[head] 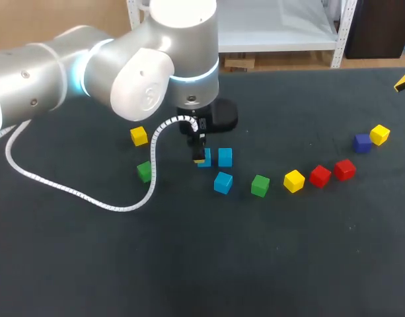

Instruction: Place the blue cubes, place green cubes on the blue cubes, place the yellow cubes on the green cubes, then place the red cubes on the yellow cubes, and place purple cube on the red cubes.

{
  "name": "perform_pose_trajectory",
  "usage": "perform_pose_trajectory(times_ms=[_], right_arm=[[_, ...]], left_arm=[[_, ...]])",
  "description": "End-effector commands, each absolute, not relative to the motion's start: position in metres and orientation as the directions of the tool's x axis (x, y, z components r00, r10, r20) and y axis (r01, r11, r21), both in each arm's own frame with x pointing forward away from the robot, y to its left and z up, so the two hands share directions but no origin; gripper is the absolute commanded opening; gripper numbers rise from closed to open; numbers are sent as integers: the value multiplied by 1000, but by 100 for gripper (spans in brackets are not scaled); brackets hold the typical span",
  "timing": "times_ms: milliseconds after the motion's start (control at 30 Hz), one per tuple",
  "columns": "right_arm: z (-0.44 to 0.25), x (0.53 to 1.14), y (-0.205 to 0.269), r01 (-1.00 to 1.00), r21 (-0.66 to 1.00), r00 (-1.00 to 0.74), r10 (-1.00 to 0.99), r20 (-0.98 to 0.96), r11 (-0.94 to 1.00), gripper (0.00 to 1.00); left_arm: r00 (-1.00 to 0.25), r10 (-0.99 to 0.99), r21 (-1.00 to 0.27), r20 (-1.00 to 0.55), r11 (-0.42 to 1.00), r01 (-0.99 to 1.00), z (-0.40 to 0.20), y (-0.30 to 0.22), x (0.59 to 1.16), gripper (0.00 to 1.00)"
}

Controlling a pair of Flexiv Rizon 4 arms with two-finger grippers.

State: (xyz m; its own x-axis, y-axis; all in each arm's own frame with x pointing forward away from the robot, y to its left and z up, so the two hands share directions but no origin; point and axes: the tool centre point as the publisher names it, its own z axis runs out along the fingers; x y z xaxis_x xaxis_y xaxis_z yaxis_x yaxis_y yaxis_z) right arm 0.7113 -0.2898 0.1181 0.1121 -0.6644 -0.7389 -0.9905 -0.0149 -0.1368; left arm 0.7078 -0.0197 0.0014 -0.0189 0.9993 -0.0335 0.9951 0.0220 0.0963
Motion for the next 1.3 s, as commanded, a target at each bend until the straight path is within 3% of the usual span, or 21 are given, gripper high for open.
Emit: perform_pose_trajectory(times_ms=[33, 233, 567, 600, 633, 700, 733, 933, 1300], right_arm=[[118, 709, -289, -990, -140, 113, -665, -738, -12, 100], [118, 709, -289, -990, -140, 113, -665, -738, -12, 100], [118, 709, -289, -990, -140, 113, -665, -738, -12, 100], [118, 709, -289, -990, -140, 113, -665, -738, -12, 100], [118, 709, -289, -990, -140, 113, -665, -738, -12, 100], [118, 709, -289, -990, -140, 113, -665, -738, -12, 100], [118, 709, -289, -990, -140, 113, -665, -738, -12, 100], [118, 709, -289, -990, -140, 113, -665, -738, -12, 100], [118, 709, -289, -990, -140, 113, -665, -738, -12, 100]], left_arm=[[-18, 999, 89, -30, 21, 996, 1, -21, 711, 27], [-20, 999, 89, -28, 22, 996, 1, -20, 712, 40], [-22, 999, 87, -27, 24, 996, 1, -20, 712, 47], [-22, 999, 87, -27, 25, 996, 1, -20, 711, 53], [-23, 999, 85, -28, 25, 996, 3, -19, 711, 71], [-26, 999, 75, -38, 28, 997, 7, -17, 710, 96], [-27, 999, 73, -40, 29, 997, 10, -16, 709, 100], [-16, 997, 41, -73, 19, 999, 31, -6, 697, 100], [-33, 952, -86, -304, 7, 996, 67, 30, 674, 100]])
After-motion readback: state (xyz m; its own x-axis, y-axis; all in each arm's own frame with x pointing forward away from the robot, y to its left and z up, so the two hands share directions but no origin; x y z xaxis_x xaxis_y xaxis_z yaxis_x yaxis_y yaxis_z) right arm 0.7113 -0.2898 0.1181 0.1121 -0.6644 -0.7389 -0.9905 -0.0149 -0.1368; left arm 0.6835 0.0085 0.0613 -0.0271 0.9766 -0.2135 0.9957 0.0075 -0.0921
